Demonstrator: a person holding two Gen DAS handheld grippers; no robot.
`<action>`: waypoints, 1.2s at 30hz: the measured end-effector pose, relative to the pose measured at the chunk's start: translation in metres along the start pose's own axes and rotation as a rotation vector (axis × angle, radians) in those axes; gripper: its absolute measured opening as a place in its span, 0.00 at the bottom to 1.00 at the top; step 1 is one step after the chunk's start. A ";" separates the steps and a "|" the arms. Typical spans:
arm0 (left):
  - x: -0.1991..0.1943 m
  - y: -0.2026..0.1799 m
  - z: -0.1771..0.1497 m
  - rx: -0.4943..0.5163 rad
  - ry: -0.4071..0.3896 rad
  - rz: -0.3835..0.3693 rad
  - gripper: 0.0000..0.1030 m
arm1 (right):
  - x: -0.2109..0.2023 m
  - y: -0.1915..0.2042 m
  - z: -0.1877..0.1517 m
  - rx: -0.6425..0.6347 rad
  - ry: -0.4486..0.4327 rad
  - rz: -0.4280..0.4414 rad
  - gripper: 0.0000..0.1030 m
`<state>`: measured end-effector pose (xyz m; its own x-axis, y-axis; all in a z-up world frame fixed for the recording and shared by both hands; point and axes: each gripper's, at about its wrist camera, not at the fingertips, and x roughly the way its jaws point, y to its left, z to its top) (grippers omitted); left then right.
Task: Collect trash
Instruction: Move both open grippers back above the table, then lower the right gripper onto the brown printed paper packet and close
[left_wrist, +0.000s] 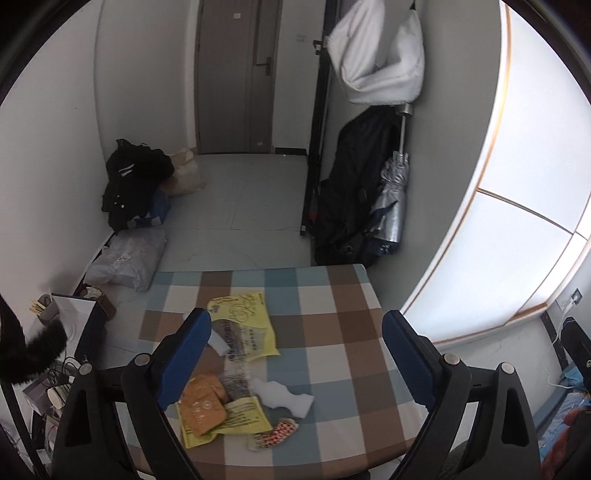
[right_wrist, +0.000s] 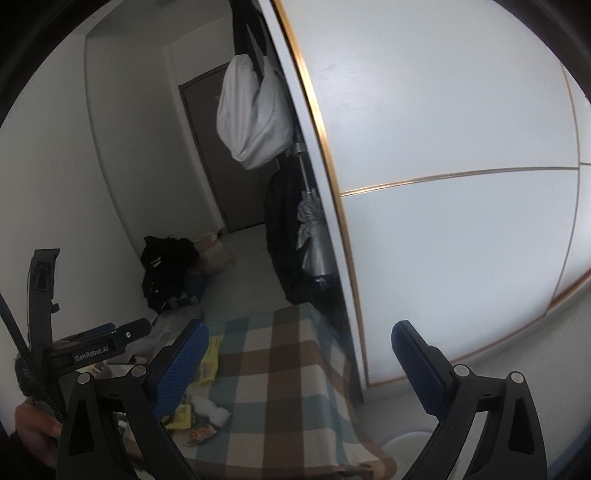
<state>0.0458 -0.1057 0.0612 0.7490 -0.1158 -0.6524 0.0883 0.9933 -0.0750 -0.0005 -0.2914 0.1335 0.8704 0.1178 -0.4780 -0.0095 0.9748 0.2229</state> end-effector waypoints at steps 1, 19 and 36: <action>-0.002 0.010 0.000 -0.009 -0.010 0.007 0.91 | 0.006 0.013 -0.002 -0.015 0.005 0.026 0.97; 0.022 0.143 -0.034 -0.180 0.005 0.061 0.93 | 0.099 0.129 -0.055 -0.140 0.202 0.213 0.97; 0.040 0.206 -0.047 -0.362 0.125 -0.002 0.93 | 0.167 0.188 -0.117 -0.315 0.424 0.232 0.96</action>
<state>0.0632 0.0944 -0.0153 0.6609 -0.1386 -0.7375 -0.1653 0.9318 -0.3232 0.0856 -0.0664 -0.0036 0.5555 0.3380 -0.7597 -0.3793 0.9161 0.1301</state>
